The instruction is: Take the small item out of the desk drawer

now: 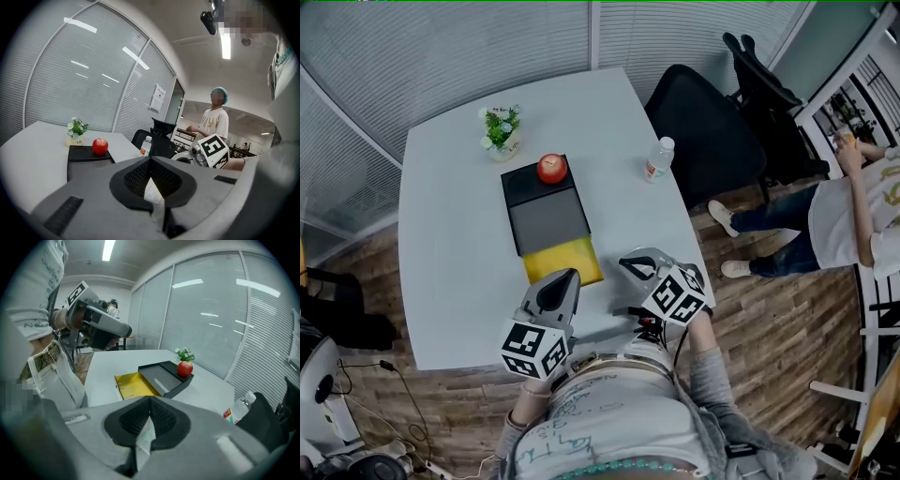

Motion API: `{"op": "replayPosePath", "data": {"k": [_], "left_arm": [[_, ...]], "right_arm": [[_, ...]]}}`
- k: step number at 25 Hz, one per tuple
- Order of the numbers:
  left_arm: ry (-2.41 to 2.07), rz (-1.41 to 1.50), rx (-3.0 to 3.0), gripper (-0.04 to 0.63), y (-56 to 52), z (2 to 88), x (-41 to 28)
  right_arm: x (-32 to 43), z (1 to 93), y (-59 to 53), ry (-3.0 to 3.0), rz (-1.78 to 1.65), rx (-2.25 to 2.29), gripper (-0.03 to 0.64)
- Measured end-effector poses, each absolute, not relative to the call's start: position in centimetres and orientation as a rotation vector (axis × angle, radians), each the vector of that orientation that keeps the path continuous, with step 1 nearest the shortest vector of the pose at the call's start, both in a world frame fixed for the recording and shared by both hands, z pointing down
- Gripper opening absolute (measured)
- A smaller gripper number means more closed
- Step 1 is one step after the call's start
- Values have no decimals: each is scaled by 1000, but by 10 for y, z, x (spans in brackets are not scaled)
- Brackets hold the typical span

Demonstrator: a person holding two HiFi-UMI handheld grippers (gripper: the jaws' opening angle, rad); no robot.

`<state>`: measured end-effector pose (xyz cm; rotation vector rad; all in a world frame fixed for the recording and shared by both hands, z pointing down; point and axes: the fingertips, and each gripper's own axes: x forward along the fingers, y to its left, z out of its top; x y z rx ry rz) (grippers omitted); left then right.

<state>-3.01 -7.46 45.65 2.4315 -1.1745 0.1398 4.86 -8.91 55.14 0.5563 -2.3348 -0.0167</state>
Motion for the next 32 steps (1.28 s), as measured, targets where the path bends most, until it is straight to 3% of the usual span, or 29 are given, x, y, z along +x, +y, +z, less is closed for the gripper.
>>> {"op": "replayPosePath", "data": {"k": [32], "left_arm": [[-1236, 91, 2430, -3, -78, 459, -40]], "right_arm": [[-15, 472, -80, -2718, -124, 556, 3]]}}
